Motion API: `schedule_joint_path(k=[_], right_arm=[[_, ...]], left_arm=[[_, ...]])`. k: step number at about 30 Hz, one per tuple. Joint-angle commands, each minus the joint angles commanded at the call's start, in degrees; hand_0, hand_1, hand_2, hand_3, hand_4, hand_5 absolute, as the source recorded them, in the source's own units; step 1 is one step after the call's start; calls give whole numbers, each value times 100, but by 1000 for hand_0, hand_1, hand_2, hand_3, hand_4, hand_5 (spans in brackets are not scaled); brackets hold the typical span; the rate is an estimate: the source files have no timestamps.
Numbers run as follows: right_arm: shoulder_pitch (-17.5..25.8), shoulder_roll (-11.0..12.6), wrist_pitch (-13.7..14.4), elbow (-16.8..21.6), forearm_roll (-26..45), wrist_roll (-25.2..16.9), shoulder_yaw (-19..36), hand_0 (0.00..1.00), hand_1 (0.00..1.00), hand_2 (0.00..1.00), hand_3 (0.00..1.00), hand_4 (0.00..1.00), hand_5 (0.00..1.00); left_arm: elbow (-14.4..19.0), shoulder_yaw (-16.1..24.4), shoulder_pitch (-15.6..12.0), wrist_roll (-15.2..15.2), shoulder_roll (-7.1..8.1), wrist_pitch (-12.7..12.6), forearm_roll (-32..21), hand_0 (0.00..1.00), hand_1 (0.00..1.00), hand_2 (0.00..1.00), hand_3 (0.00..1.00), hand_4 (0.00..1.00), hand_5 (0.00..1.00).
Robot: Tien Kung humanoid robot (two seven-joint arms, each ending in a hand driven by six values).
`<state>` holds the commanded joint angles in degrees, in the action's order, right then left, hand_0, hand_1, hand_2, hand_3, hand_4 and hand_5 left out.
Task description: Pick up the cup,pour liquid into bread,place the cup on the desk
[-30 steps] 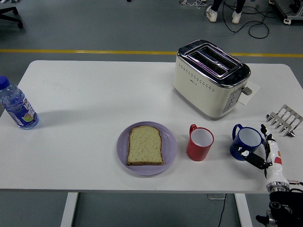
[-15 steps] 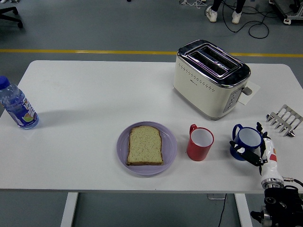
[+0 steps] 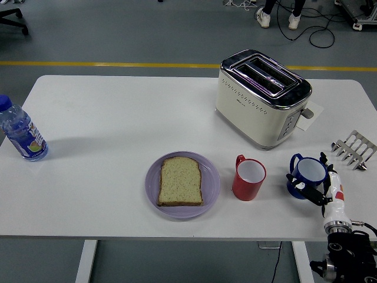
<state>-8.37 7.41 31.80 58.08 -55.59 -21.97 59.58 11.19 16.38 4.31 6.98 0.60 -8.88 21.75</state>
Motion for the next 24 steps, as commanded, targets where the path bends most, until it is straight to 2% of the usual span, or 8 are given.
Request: schedule_joint_path(k=[4, 5, 11, 12, 17, 18, 23, 24], right_arm=[[-18, -3, -62, -37, 56, 27, -15, 914, 809, 917, 979, 977, 137], [-23, -4, -74, -54, 87, 27, -28, 871, 763, 861, 895, 965, 161], [-42, -16, -119, -106, 267, 9, -55, 871, 763, 861, 895, 965, 161], [-44, -23, -99, -120, 303, -20, -61, 810, 706, 784, 800, 933, 176], [-49, -38, -57, -145, 425, -132, -55, 810, 706, 784, 800, 933, 176], [-47, -38, -32, -148, 467, -171, -54, 691, 628, 706, 730, 910, 164], [-28, -43, -29, -175, 635, -293, -53, 691, 628, 706, 730, 910, 164], [-25, -43, -27, -178, 652, -310, -53, 568, 549, 617, 680, 862, 127]], left_arm=[[0, -1, -2, 1, 1, 0, -1, 632, 636, 648, 503, 241, 862], [0, -2, -1, 1, 1, 0, 1, 632, 636, 648, 504, 243, 863], [1, 8, 5, 2, 2, 1, 2, 632, 636, 648, 504, 243, 863], [1, 10, 7, 3, 2, 2, 6, 633, 636, 650, 504, 244, 863], [1, 10, 5, 3, 3, 2, 7, 633, 636, 650, 504, 244, 863], [0, 11, 1, 2, 2, 2, 8, 632, 636, 650, 503, 244, 862], [-1, -8, -20, 2, -4, 4, 5, 632, 636, 650, 503, 244, 862], [-2, -10, -23, 2, -4, 4, 5, 632, 637, 649, 503, 245, 863]])
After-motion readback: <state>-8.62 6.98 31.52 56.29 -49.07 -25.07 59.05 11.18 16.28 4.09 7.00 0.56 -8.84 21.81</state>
